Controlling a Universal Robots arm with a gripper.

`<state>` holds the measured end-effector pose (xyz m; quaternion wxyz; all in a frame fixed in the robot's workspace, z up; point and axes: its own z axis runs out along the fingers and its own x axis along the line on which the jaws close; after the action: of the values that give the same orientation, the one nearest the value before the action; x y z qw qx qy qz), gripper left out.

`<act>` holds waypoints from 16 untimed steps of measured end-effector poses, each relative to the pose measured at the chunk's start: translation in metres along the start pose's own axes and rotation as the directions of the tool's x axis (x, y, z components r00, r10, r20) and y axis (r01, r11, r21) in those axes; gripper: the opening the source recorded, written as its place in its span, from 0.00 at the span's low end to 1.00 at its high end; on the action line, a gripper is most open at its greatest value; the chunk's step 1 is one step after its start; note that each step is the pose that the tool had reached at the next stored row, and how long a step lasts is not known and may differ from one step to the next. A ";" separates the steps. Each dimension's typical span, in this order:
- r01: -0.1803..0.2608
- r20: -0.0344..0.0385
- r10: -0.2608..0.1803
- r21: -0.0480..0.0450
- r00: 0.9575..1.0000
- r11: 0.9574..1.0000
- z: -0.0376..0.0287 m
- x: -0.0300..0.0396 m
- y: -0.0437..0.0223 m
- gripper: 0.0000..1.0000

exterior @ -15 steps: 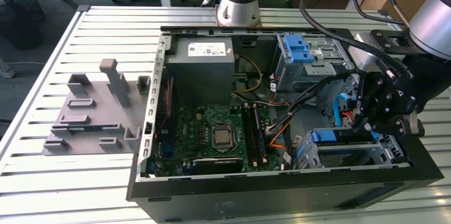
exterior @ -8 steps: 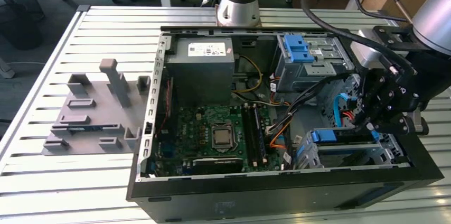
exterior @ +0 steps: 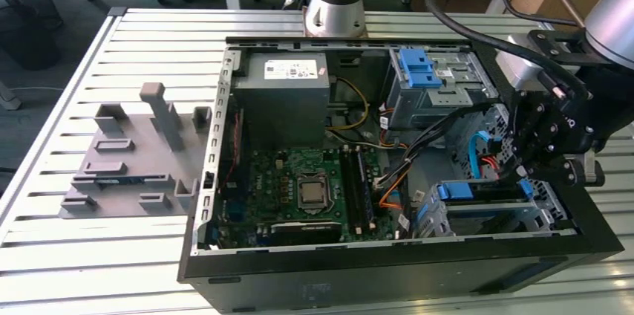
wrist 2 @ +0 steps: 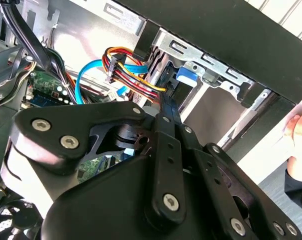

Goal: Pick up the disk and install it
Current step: 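Insert the first disk wire, then insert the second disk wire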

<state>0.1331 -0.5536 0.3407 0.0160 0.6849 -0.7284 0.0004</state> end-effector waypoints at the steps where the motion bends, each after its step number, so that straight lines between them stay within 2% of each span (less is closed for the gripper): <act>1: 0.000 0.000 0.000 0.000 1.000 1.000 0.0000 0.0000 0.0000 0.11; 16: 0.000 0.000 0.000 0.001 1.000 1.000 -0.0010 0.0000 0.0000 0.11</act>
<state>0.1331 -0.5536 0.3417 0.0158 0.6850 -0.7284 0.0006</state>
